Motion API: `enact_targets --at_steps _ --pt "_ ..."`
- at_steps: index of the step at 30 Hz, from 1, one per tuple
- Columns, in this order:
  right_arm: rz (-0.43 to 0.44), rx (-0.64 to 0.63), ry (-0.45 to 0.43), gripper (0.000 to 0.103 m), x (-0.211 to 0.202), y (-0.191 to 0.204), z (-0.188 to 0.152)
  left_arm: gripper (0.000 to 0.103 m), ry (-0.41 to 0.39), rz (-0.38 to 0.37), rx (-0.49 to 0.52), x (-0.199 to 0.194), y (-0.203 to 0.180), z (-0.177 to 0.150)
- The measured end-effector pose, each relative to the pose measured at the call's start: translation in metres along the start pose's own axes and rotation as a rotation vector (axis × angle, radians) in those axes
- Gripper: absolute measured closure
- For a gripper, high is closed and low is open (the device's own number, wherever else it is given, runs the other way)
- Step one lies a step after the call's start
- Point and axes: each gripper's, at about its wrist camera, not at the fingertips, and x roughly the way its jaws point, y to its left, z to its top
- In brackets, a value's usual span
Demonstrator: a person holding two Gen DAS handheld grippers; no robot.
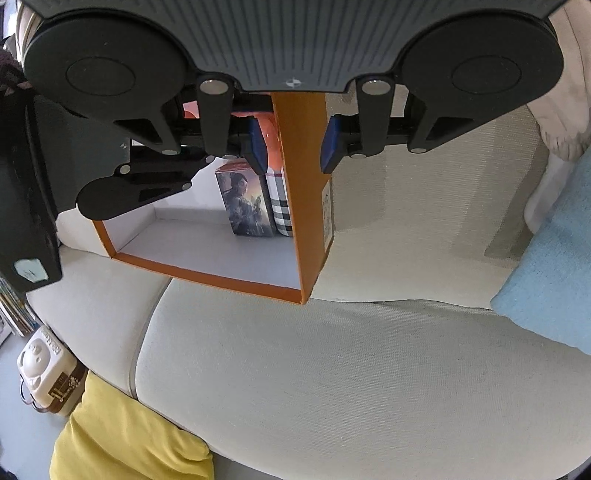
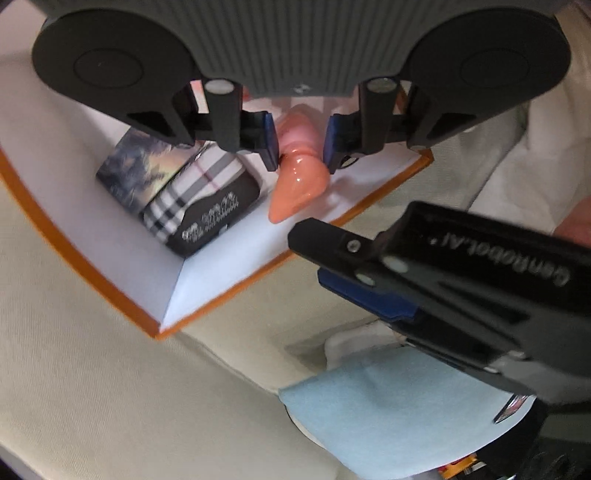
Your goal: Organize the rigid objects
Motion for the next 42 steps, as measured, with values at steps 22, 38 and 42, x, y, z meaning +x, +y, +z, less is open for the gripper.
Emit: enact_targets --at_steps 22,38,42 --pt "-0.007 0.342 -0.019 0.042 -0.037 -0.073 -0.021 0.065 0.020 0.000 -0.022 -0.003 -0.002 -0.008" --pt "0.301 1.044 0.073 0.059 0.001 -0.101 -0.086 0.065 0.041 0.002 -0.017 0.001 -0.004 -0.011" --pt "0.323 1.135 0.058 0.065 0.006 -0.083 -0.088 0.065 0.042 -0.001 -0.017 0.001 -0.005 -0.012"
